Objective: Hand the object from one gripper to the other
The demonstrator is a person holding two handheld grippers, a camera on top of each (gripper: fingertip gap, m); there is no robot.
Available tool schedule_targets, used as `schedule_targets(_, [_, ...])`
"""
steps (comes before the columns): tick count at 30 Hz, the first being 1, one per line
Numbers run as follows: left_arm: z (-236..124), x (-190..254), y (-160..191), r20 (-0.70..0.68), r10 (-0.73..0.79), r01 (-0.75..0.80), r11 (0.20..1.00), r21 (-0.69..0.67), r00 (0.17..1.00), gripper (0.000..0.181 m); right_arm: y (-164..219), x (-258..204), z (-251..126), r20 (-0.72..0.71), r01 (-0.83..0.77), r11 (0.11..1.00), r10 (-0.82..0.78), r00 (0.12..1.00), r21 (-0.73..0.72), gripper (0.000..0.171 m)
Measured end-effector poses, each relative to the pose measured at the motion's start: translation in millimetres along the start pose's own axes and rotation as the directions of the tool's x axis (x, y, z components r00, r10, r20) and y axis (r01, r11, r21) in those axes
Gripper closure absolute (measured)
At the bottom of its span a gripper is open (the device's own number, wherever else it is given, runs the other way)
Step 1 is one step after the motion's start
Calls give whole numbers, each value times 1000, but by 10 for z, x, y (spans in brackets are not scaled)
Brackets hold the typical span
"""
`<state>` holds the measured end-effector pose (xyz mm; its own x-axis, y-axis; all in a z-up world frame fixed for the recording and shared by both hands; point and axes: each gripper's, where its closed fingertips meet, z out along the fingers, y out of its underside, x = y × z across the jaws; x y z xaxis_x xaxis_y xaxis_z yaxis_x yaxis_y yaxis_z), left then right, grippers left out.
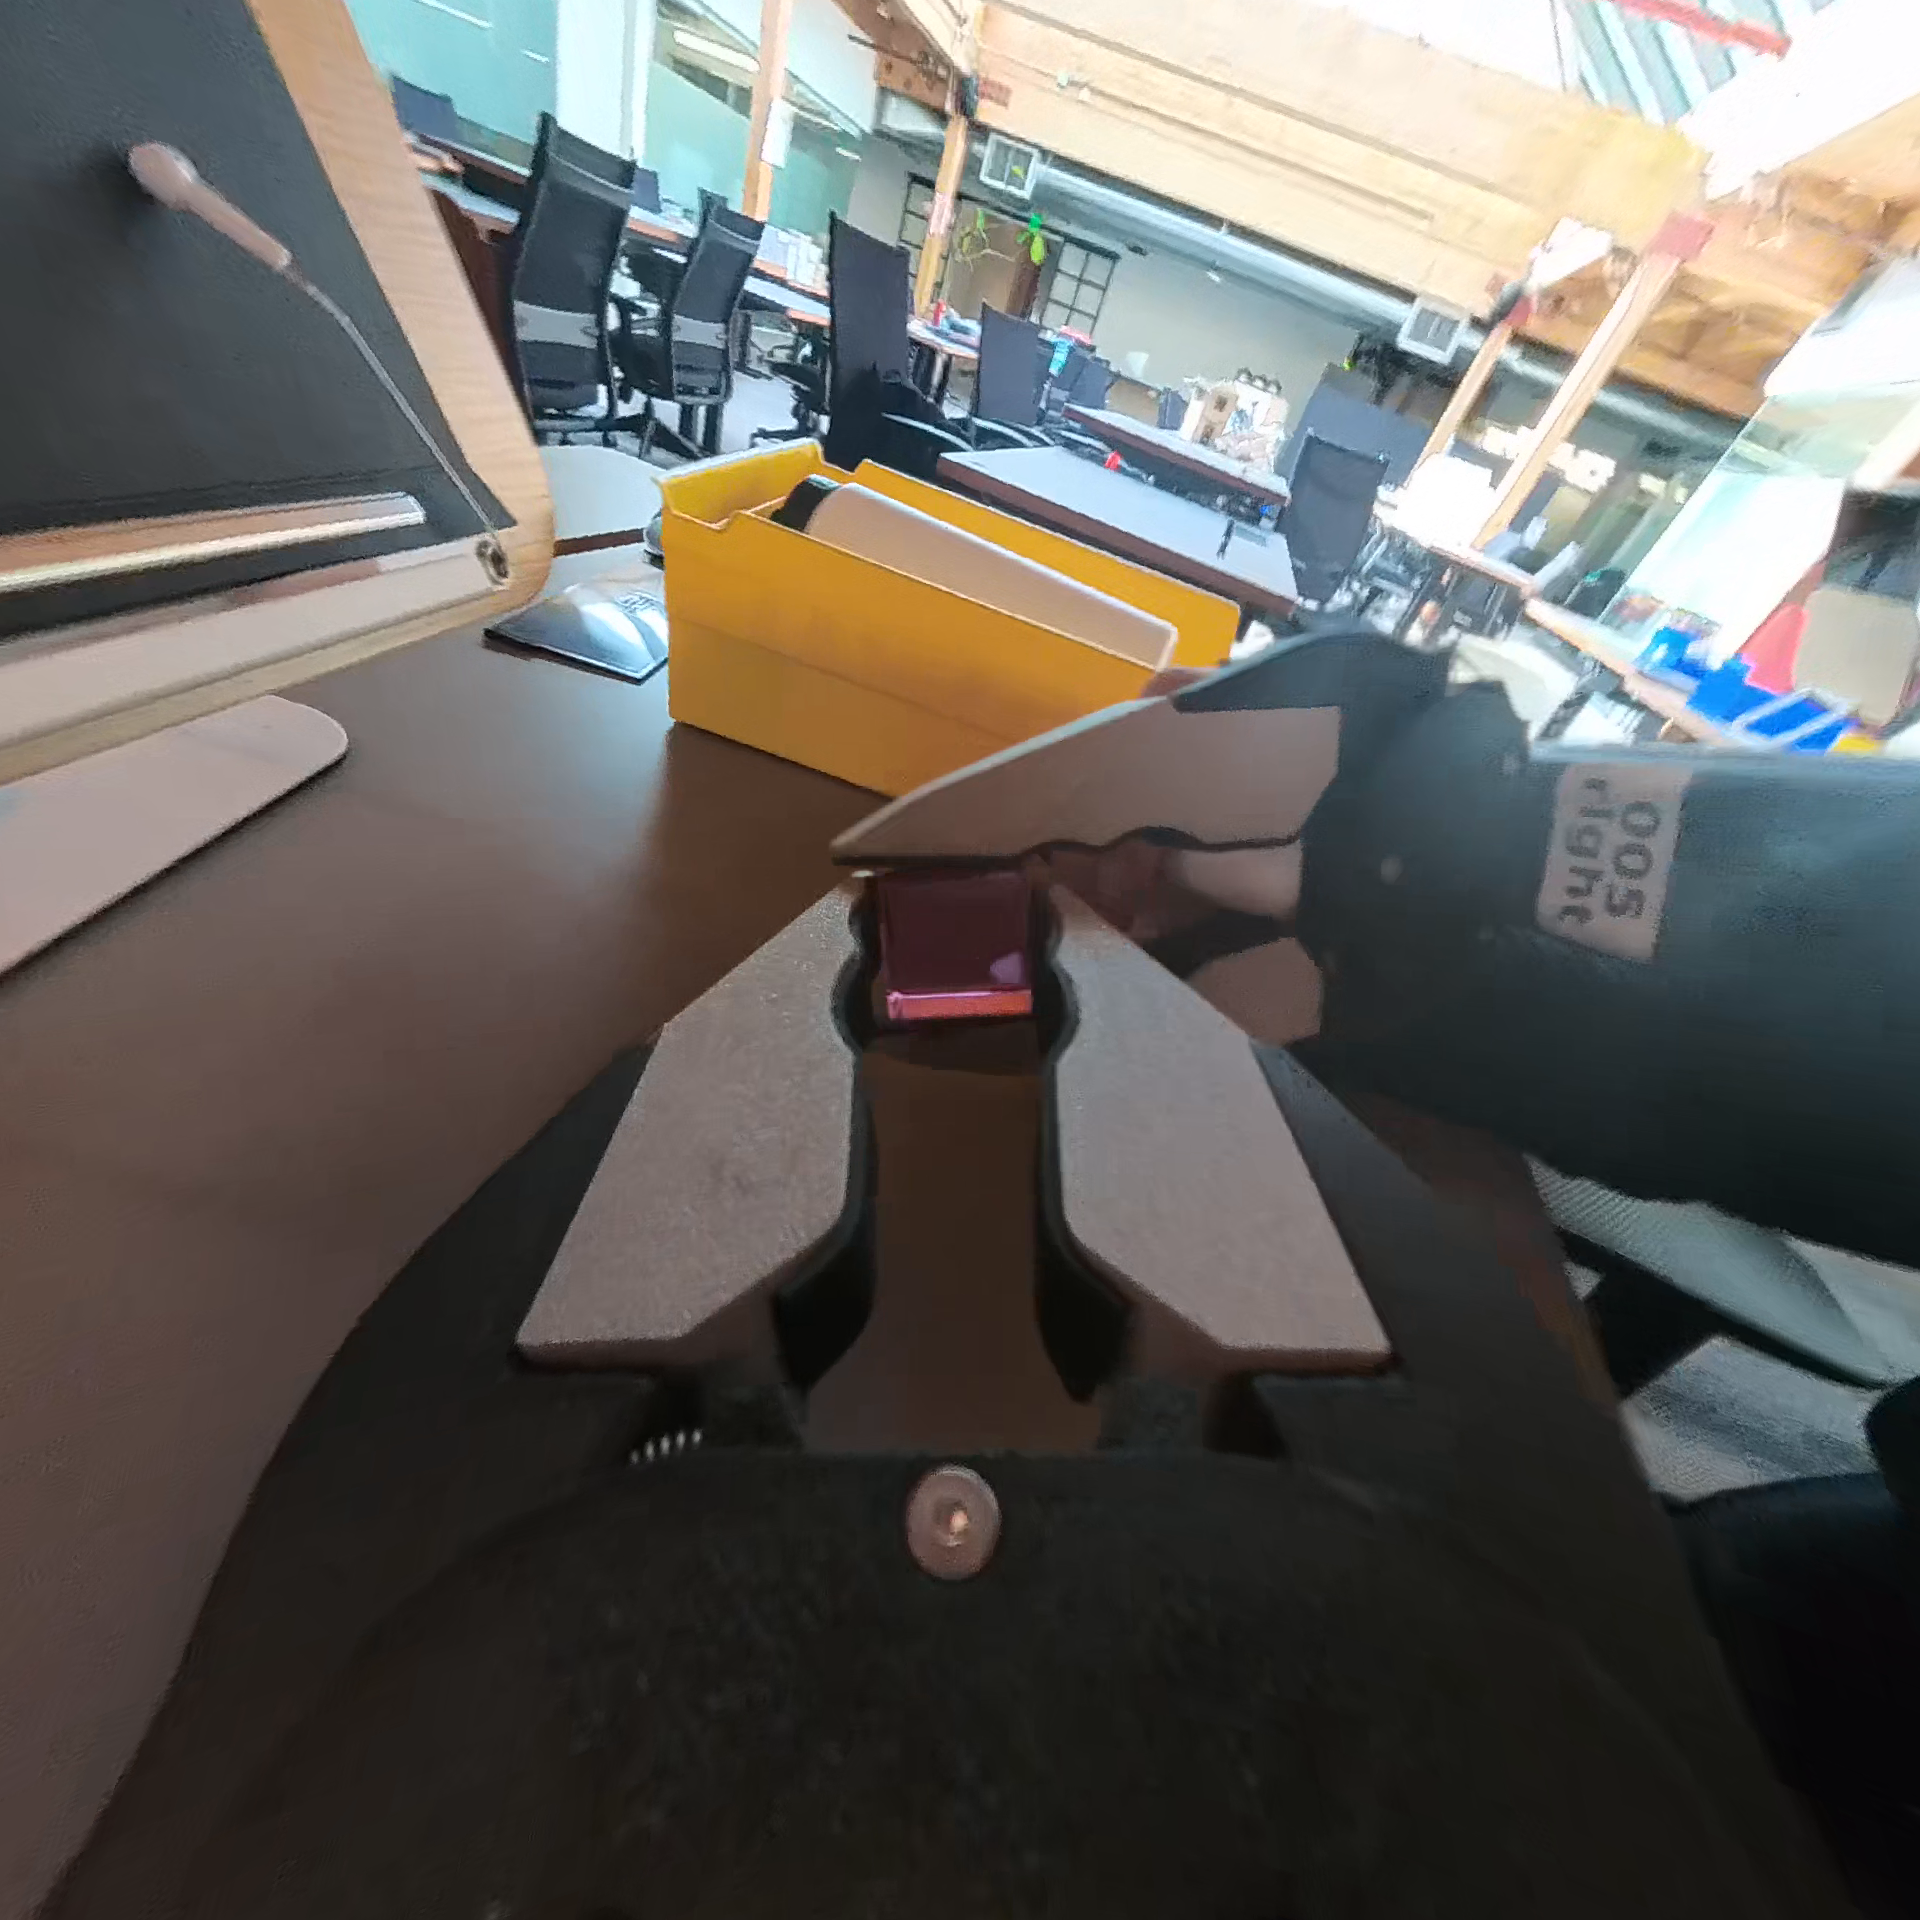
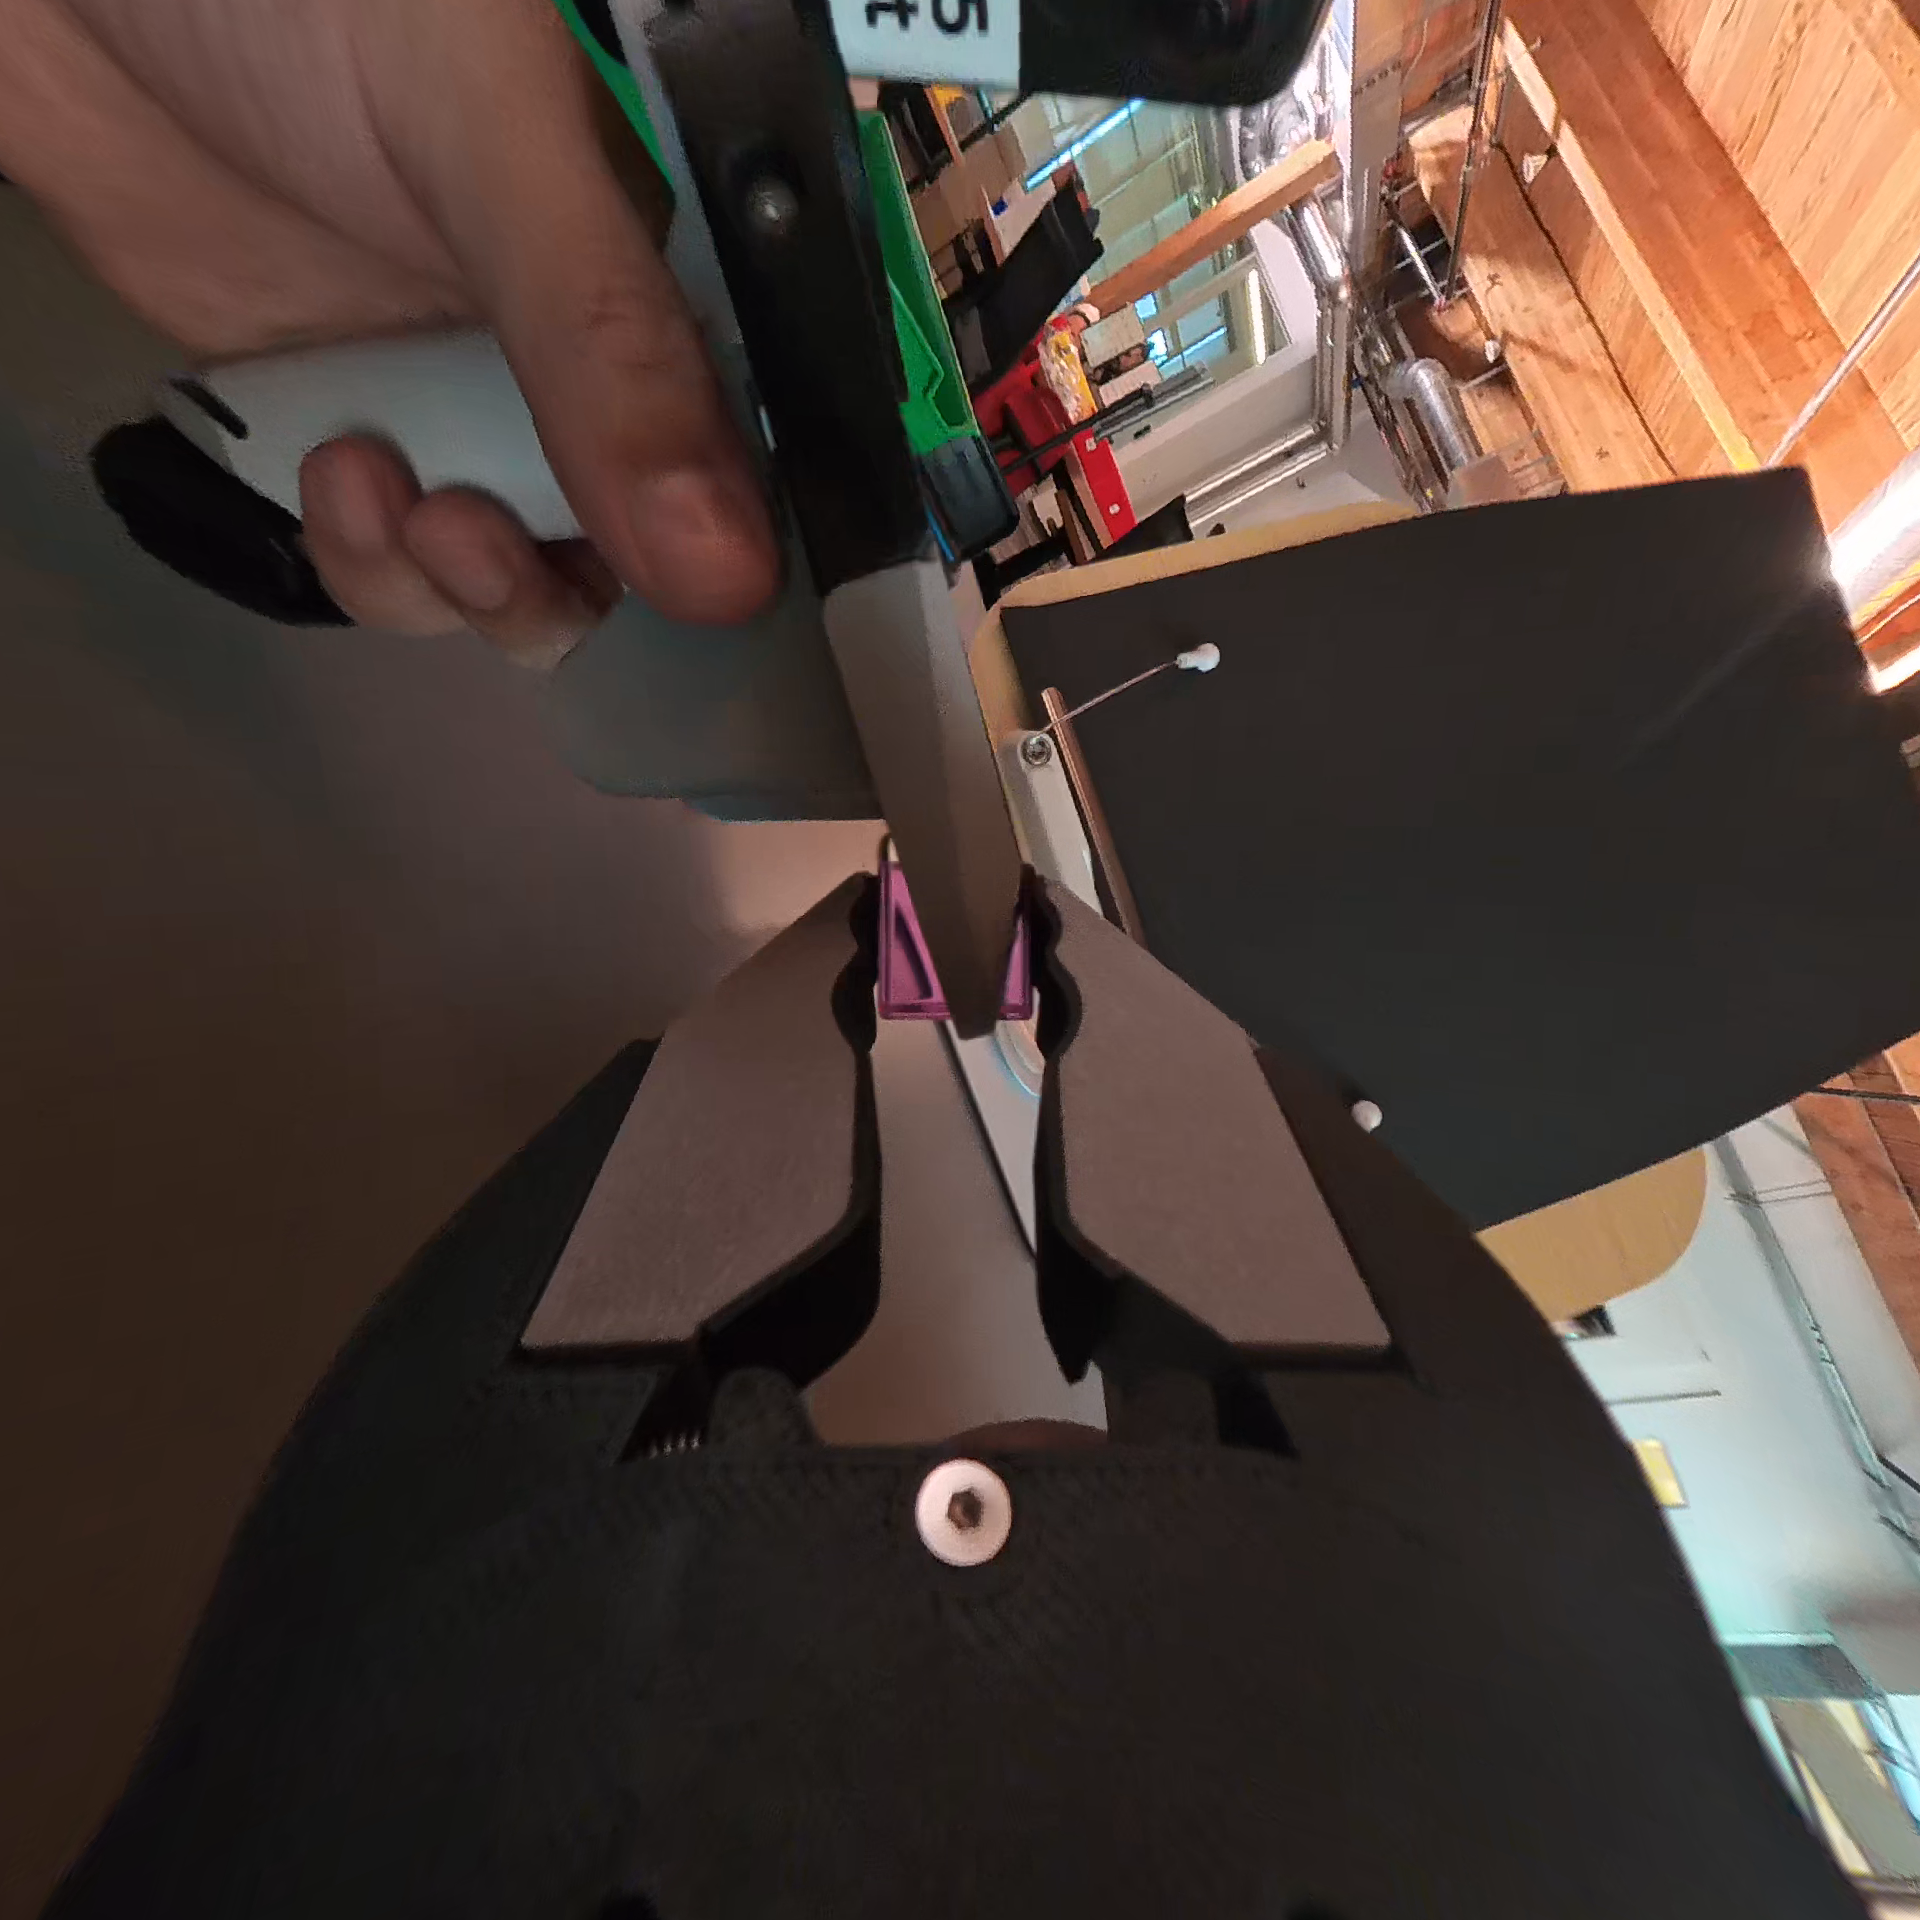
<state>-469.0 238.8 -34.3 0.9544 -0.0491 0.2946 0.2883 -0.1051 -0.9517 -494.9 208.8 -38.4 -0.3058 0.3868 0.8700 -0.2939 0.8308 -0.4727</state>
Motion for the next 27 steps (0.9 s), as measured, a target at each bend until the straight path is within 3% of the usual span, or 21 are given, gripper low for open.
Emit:
schedule_targets(1, [-7, -6, 6, 2, 34, -34, 999, -12, 999, 156, 4, -12, 8, 12, -20, 1000, 20, 1000, 1, 146])
schedule_targets(7, [-58, -167, -12, 113, 253, -249, 967, -55, 961, 156, 149, -28, 14, 147, -297, 955, 297, 944, -23, 140])
schedule_targets(10, [-145, -331, -99, 254, 423, -416, 906, -82, 870, 156, 216, -5, 3, 208, -451, 892, 447, 870, -33, 147])
schedule_targets(13, [-217, -367, -189, 348, 625, -623, 771, -133, 699, 157, 203, 57, -17, 288, -642, 766, 622, 728, -28, 145])
schedule_targets(17, [-174, -296, -132, 347, 870, -840, 456, -296, 350, 157, 13, 118, -111, 496, -873, 486, 766, 409, -30, 130])
schedule_targets(20, [-108, -112, -90, 311, 941, -921, 235, -312, 135, 157, -52, 158, -144, 562, -934, 355, 783, 267, -51, 125])
schedule_targets(24, [-85, -61, -86, 295, 953, -925, 173, -339, 71, 156, -97, 7, -116, 586, -925, 361, 778, 227, -121, 125])
schedule_targets(27, [-73, -73, -61, 280, 960, -920, 103, -379, -8, 156, -120, -69, -64, 562, -906, 407, 779, 277, -119, 142])
